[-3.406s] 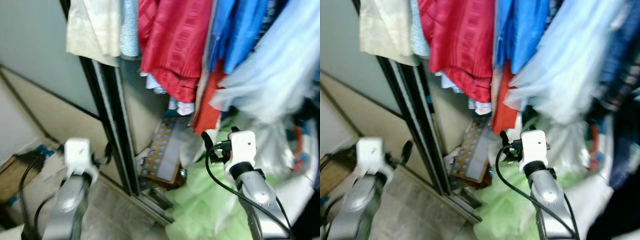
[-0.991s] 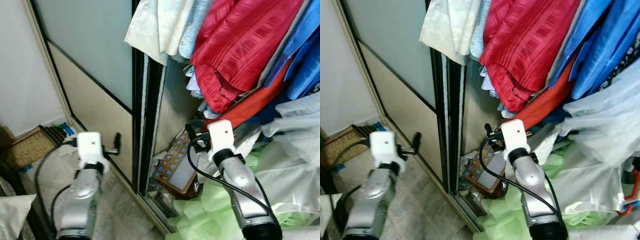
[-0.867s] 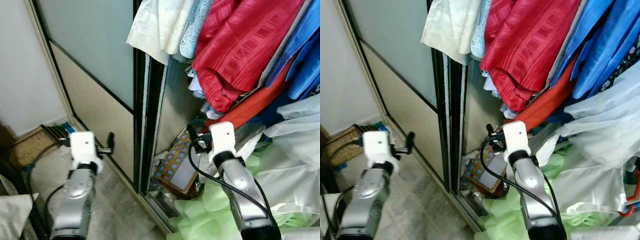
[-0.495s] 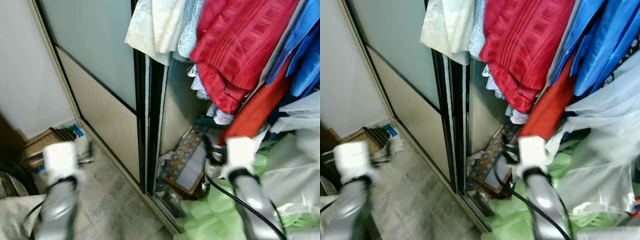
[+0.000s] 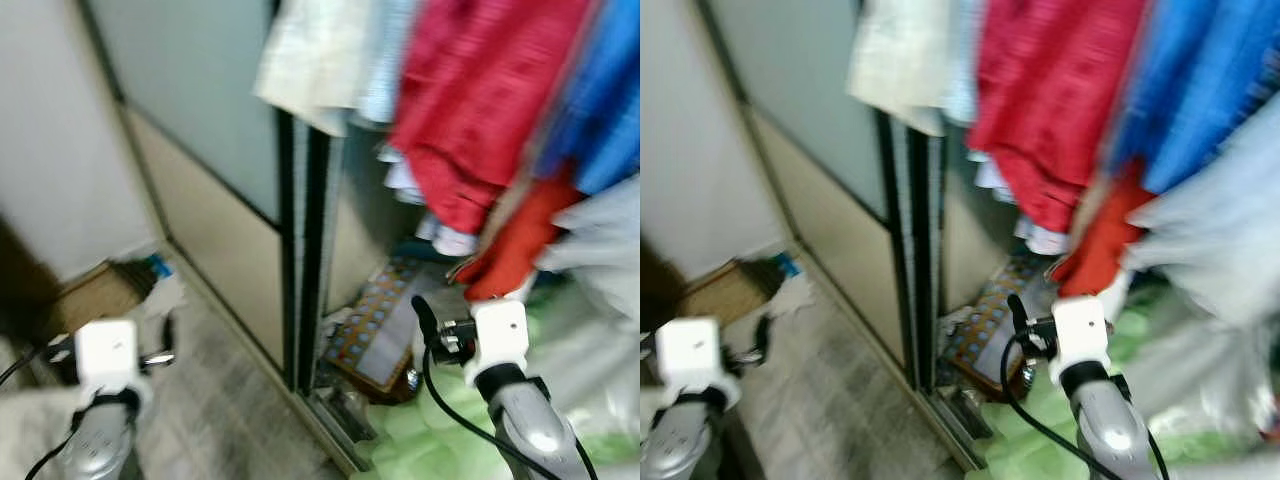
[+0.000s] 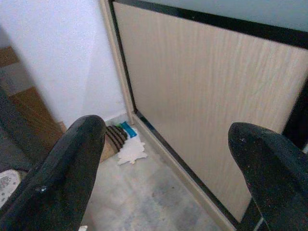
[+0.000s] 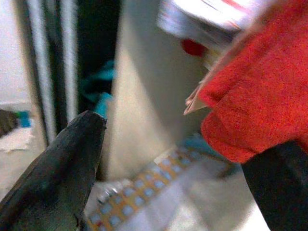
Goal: Clean up the room
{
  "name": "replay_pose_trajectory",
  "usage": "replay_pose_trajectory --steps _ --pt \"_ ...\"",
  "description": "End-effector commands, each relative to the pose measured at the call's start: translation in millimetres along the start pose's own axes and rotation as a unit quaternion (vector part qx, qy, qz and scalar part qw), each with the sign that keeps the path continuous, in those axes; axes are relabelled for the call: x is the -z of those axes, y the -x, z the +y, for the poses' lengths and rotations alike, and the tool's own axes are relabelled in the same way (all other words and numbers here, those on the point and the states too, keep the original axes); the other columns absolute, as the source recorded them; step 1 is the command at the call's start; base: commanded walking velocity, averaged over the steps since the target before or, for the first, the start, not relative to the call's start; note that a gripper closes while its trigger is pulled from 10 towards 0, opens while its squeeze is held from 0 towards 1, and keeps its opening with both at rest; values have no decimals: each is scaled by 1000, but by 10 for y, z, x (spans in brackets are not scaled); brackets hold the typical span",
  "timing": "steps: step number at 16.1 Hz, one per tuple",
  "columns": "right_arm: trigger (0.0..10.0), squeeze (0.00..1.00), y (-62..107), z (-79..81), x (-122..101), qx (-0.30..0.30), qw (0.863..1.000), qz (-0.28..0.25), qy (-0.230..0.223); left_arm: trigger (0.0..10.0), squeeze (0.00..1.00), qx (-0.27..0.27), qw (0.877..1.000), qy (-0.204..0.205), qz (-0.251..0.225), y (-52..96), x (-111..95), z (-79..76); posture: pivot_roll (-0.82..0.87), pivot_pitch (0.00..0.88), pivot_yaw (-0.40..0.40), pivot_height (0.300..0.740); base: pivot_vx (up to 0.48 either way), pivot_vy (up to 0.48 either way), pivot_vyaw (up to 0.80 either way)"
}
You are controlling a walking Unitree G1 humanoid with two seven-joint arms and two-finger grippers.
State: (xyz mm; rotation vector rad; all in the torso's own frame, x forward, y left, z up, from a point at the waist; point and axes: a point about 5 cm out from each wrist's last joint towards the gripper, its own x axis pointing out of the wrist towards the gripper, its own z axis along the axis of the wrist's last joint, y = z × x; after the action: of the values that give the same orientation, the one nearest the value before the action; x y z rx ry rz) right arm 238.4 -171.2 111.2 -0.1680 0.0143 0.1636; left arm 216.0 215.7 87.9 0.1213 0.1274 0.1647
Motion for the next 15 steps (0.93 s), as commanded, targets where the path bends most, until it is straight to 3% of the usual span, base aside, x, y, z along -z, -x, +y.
replay_pose_trajectory --steps 1,3,7,11,13,15 --pt "10000 0 -17 8 21 -1 1000 10 -1 10000 0 8 1000 -12 4 14 -12 -24 75 0 -20 740 0 0 800" --pt "10000 0 -34 49 1 -6 1000 7 -3 10000 0 5 1000 25 11 13 -13 -33 78 0 -21 740 0 0 800" --pt "10000 0 -64 108 3 -18 1000 6 0 10000 0 12 999 34 2 -82 -78 -90 79 0 -26 740 0 0 800" --pt "10000 0 -63 75 3 -12 1000 7 2 10000 0 22 999 40 -5 -82 -94 -144 66 0 -26 740 0 0 800" --pt "10000 0 -32 69 11 -9 1000 13 -4 10000 0 60 996 63 5 -14 -39 -170 58 0 -29 740 0 0 800" --pt "10000 0 -12 74 28 -10 1000 16 -4 10000 0 50 998 48 4 -26 -34 -140 59 0 -29 740 0 0 800"
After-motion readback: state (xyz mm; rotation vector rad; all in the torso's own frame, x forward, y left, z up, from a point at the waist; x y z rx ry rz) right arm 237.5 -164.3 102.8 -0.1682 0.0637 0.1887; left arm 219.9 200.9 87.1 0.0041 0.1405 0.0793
